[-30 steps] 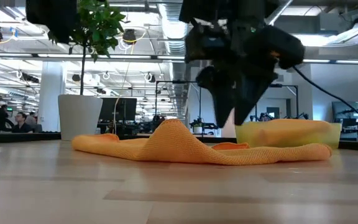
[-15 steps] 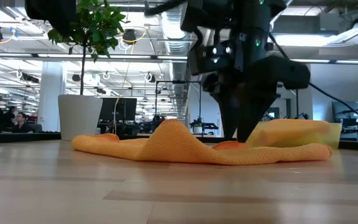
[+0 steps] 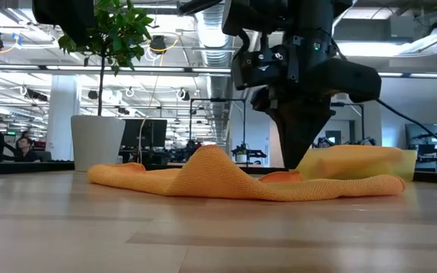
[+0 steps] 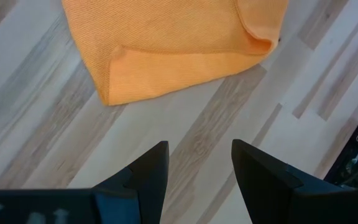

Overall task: Fold microfiber towels
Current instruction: Fold the orange microfiber towel

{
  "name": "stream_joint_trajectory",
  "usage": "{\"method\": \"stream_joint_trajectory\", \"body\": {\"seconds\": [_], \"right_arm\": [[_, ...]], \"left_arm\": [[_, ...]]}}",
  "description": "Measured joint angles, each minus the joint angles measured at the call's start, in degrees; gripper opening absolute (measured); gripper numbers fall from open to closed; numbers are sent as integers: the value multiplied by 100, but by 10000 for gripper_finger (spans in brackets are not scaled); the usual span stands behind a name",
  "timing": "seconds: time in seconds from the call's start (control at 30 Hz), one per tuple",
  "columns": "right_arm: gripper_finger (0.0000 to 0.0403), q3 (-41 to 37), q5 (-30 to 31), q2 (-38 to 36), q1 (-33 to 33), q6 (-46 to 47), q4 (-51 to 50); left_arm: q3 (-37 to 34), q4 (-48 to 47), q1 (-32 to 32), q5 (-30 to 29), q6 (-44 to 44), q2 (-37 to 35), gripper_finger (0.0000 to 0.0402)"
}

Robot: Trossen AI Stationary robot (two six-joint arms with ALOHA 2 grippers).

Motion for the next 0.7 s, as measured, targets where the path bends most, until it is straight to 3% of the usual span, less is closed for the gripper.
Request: {"method": "stream_joint_trajectory", "body": {"seconds": [0.17,0.53,0.7], "right_arm": [[79,0,-90,0,0,280,-216],[184,0,-105,39,162,-343,-197],[202,0,74,39,104,-128,-38]], "left_arm": [[0,0,0,0,1,0,169],[-1,1,0,0,3,0,169],[0,7,0,-114,5,0,169]]}}
